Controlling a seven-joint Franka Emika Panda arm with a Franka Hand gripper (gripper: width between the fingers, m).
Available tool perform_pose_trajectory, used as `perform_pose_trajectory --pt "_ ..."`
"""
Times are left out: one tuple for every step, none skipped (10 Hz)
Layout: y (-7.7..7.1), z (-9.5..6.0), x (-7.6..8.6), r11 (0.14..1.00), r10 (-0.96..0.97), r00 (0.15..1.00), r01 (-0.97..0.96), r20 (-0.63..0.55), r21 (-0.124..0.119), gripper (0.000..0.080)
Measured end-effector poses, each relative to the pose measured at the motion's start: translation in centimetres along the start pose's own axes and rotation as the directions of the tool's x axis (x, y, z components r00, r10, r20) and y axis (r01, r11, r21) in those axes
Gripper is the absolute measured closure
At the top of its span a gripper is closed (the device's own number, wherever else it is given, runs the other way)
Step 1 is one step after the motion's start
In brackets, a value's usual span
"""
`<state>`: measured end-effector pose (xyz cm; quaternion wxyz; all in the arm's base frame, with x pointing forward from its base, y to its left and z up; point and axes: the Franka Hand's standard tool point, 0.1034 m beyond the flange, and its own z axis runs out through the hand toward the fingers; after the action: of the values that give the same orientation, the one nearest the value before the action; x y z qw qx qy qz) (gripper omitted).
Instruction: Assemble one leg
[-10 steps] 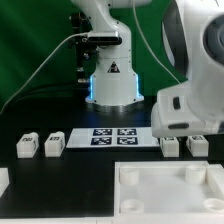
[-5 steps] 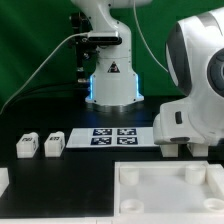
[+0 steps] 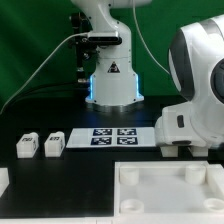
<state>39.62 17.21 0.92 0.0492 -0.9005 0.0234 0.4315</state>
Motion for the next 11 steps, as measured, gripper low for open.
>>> perform_pose_trajectory --pt "0.00 0.00 0.00 1.000 0.000 1.000 0.000 0.000 0.000 0.0375" --pt "0.00 0.00 0.00 1.000 0.000 1.000 0.000 0.000 0.000 0.0509" --pt "0.00 0.00 0.00 1.000 0.000 1.000 0.000 0.000 0.000 0.0509" --pt "0.00 0.00 0.00 1.000 0.000 1.000 0.000 0.000 0.000 0.0509" --pt "0.00 0.00 0.00 1.000 0.000 1.000 0.000 0.000 0.000 0.0509" --pt "0.00 0.00 0.00 1.000 0.000 1.000 0.000 0.000 0.000 0.0509" --pt "0.00 0.00 0.00 1.000 0.000 1.000 0.000 0.000 0.000 0.0509" --pt "0.00 0.00 0.00 1.000 0.000 1.000 0.000 0.000 0.000 0.0509" --pt "0.00 0.00 0.00 1.000 0.000 1.000 0.000 0.000 0.000 0.0509" --pt "0.00 -0.03 0.01 1.000 0.000 1.000 0.000 0.000 0.000 0.0508" --pt "0.08 -0.54 0.10 1.000 -0.002 1.000 0.002 -0.010 0.002 0.0508"
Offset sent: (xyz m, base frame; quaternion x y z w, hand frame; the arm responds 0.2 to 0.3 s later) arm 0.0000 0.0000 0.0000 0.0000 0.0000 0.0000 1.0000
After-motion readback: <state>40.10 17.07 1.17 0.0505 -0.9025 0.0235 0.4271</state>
